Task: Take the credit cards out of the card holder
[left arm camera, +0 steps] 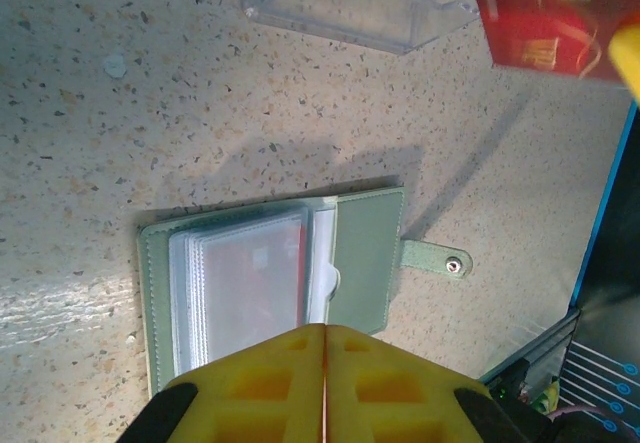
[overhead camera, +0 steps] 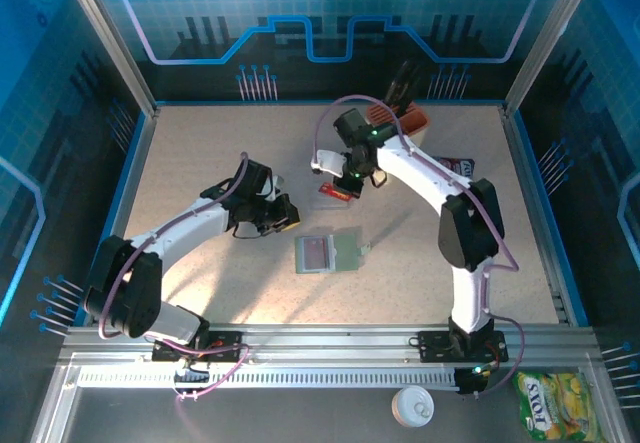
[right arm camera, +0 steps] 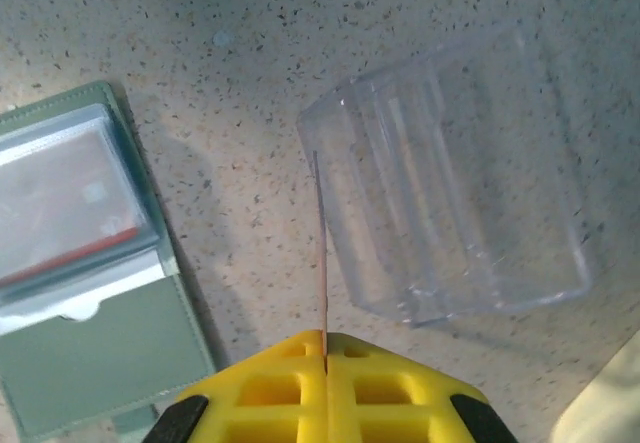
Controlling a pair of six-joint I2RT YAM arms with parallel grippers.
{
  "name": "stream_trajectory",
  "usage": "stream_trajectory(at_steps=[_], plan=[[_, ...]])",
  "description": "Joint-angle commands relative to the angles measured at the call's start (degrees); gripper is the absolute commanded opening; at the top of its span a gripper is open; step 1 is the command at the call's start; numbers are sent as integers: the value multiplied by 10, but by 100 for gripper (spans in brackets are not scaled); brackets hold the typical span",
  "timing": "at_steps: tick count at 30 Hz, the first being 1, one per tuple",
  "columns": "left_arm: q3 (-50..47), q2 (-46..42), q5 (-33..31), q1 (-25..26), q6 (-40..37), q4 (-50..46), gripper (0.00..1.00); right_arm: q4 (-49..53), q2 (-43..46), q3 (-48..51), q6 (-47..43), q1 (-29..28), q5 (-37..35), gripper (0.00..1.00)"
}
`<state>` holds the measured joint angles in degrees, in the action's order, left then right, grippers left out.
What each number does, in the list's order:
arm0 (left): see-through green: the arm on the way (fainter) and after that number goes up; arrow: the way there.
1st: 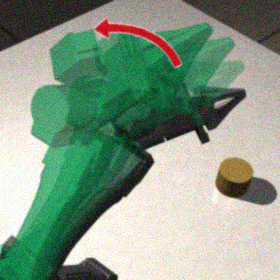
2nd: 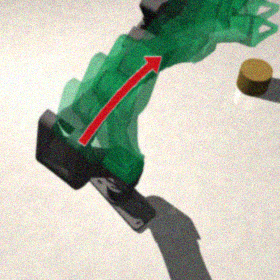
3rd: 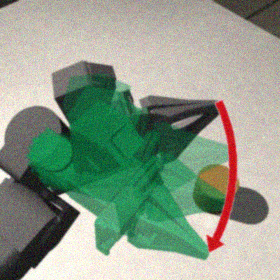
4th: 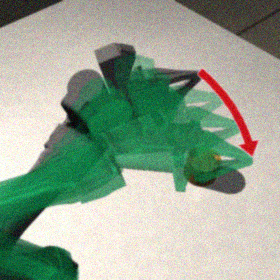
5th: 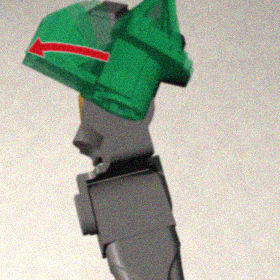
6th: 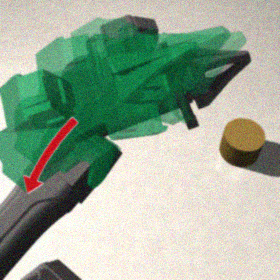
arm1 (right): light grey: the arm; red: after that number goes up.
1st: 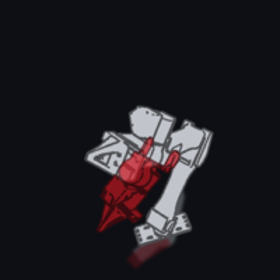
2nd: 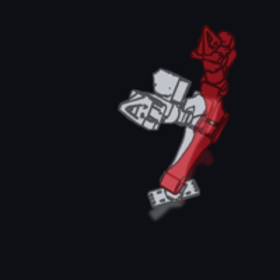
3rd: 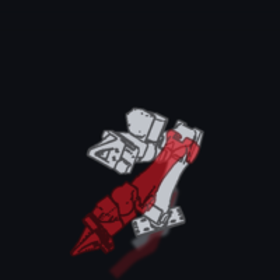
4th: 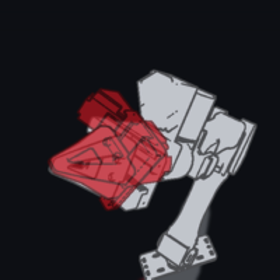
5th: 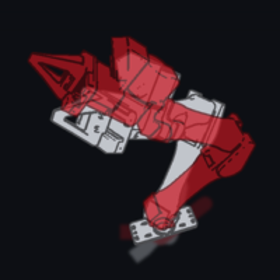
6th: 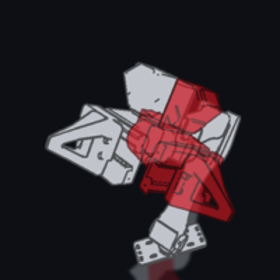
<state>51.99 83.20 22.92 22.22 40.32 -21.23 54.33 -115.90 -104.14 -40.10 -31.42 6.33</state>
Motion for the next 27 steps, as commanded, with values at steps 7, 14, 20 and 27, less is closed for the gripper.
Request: stream_trajectory(at_steps=[7,14,20,27], plan=[[7,8,-22,-12,2,-15,9,162,-124,-201,-81,21,26,0],[4,26,-18,-25,23,6,9,221,-197,-293,-91,27,38,0],[0,29,-14,-36,28,10,9,233,-235,-327,-99,26,46,0],[-10,16,-17,-43,29,7,9,262,-263,-338,-112,24,53,0]])
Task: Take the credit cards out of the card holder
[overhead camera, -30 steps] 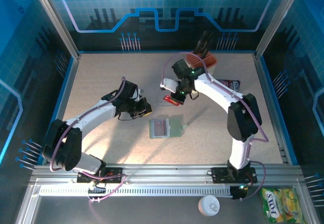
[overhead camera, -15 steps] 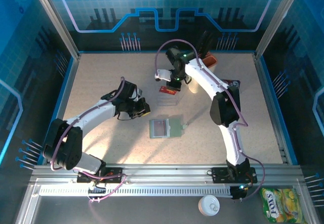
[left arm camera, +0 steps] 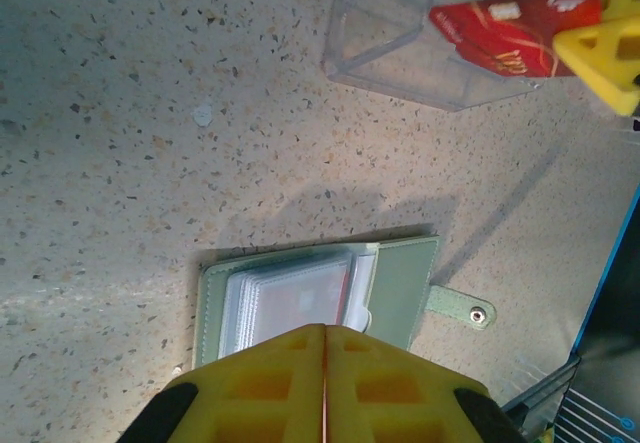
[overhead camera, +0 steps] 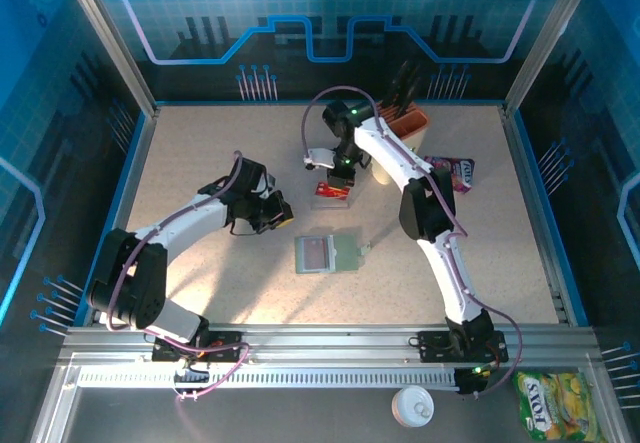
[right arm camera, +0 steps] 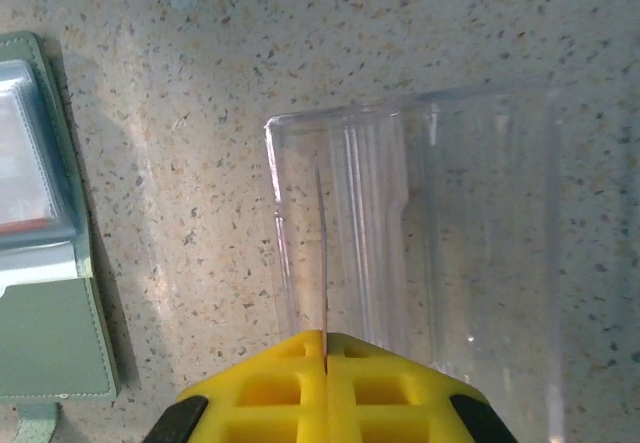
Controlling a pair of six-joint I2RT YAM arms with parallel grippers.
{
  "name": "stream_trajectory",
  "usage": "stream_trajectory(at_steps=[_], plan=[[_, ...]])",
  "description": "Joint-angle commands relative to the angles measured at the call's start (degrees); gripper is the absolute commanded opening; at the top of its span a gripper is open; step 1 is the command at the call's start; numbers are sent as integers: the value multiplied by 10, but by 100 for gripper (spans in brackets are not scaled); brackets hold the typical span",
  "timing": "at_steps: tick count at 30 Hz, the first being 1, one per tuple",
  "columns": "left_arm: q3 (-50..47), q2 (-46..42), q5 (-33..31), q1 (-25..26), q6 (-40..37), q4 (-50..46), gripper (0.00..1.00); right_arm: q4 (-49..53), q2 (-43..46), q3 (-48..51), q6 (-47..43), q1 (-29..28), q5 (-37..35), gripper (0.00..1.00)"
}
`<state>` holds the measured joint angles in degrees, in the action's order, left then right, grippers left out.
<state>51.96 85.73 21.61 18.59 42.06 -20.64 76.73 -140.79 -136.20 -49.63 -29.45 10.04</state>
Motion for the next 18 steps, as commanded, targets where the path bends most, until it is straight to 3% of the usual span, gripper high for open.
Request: stream_trajectory(at_steps=[1,18], plan=[[-12,-10,-4,-7,13,2,9,42,-16,-17,-19,4,16,0],[-27,-9,2,-7,25,17,9,69,-28,18,-39,-14,33,0]])
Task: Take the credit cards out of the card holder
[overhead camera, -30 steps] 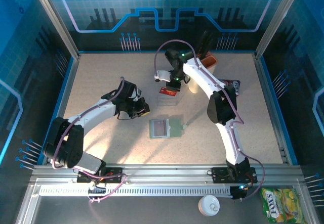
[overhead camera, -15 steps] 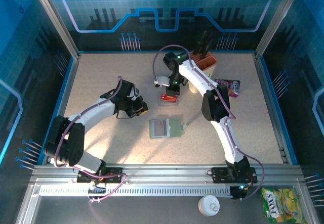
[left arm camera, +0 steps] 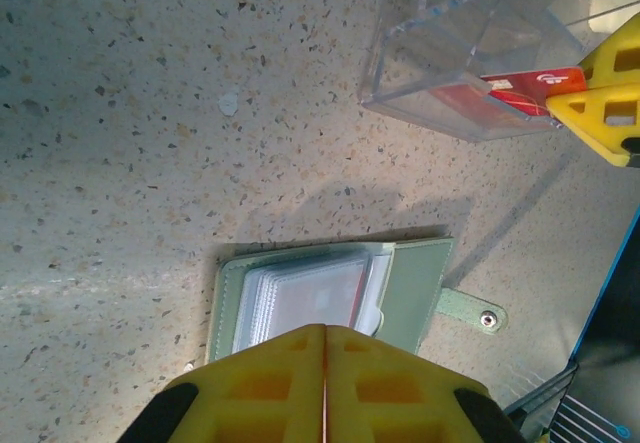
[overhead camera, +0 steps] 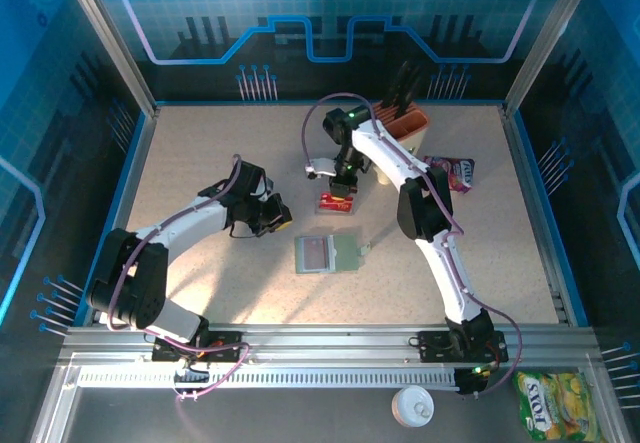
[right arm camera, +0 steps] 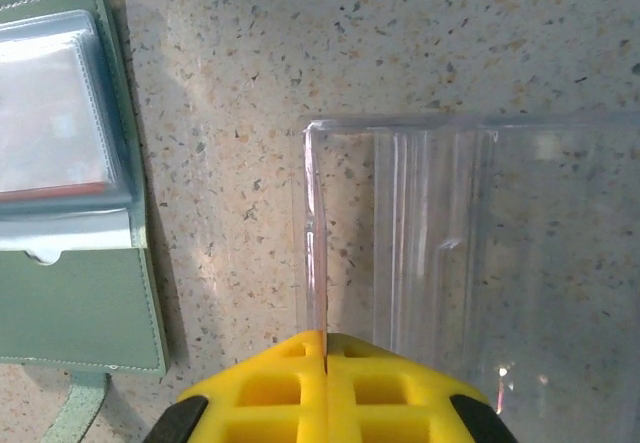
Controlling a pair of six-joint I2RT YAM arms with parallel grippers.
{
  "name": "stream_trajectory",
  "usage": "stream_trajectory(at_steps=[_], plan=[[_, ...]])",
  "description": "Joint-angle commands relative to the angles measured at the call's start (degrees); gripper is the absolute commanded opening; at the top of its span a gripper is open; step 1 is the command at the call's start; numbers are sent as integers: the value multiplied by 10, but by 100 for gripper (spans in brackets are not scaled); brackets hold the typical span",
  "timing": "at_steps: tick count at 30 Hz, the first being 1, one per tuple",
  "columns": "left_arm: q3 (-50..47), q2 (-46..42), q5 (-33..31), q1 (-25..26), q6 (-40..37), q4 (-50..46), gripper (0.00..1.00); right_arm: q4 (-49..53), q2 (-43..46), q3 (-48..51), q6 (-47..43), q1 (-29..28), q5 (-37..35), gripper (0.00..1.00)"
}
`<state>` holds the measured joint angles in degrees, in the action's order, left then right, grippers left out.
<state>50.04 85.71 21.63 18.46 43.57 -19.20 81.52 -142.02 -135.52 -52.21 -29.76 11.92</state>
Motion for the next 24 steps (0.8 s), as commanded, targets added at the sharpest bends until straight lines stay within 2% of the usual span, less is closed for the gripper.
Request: stream_trajectory(at_steps=[1,4,15,24], plan=[[-8,-9,1,-6,10,2,9,21,-17,11,-14,-13,13,0],[-10,-11,1,-6,12,5,9,16,-22,12,-13,-19,9,1],[-12,-8,7,-6,16,12,9,2,-20,11,6,-21,19,14],[-11,2,17,-4,24,25,9,-37,30,29,38,-21,27,24]])
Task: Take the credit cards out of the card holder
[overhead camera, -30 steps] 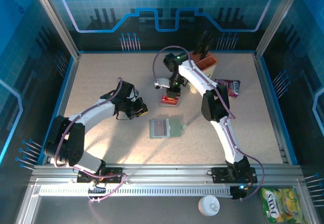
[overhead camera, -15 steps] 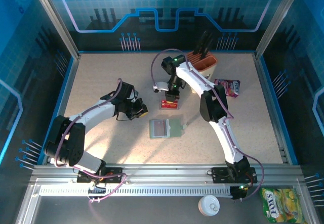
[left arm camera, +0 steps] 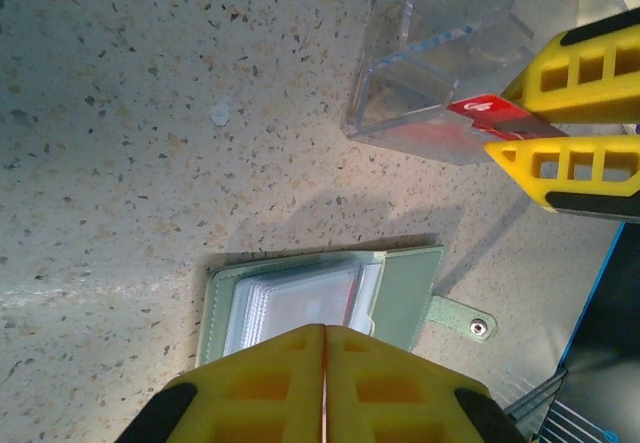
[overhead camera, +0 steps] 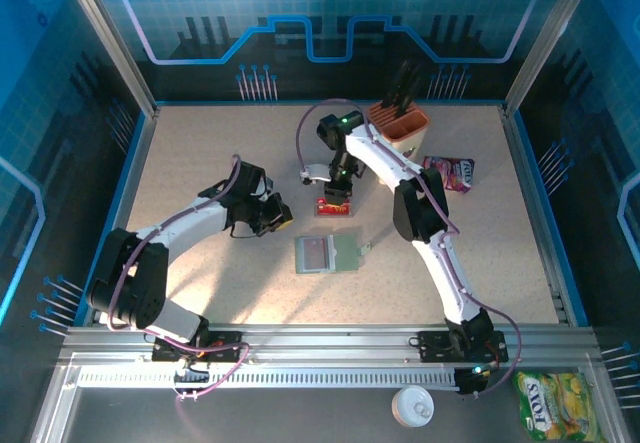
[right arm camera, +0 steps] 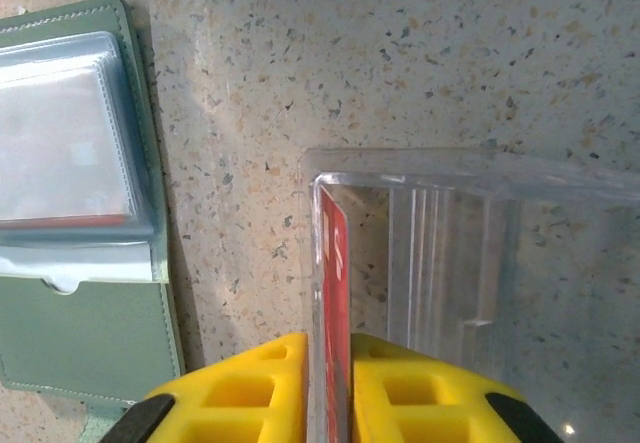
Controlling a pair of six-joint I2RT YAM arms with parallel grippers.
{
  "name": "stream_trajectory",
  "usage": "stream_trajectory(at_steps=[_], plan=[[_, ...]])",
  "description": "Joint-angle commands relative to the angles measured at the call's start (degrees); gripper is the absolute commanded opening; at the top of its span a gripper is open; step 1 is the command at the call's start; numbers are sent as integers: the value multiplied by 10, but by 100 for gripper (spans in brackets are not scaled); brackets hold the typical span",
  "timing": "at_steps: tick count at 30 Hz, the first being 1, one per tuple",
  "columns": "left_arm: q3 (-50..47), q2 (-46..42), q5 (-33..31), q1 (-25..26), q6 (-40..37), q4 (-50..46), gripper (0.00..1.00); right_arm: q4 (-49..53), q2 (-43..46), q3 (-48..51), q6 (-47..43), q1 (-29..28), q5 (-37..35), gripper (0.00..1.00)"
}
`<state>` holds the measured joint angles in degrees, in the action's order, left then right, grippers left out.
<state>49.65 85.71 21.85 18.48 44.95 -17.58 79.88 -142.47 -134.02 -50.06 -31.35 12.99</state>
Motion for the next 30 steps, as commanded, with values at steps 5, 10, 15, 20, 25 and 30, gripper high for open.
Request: stream_trajectory(at_steps=[5,10,15,20,25,30], plan=[[-3,11,19,1,9,11,10,-72,86,64,48,-7,-8,31],[-3,14,19,6,10,18,10,-130,143,124,88,-10,-20,33],[-5,20,21,13,14,27,10,-192,187,186,154,-20,-36,33],[-14,23,18,26,20,40,10,-266,238,268,252,-35,-41,33],[-27,31,16,37,26,56,10,-358,289,365,390,-50,-59,33],[-47,29,7,49,30,67,9,-438,345,467,529,-69,-69,34]])
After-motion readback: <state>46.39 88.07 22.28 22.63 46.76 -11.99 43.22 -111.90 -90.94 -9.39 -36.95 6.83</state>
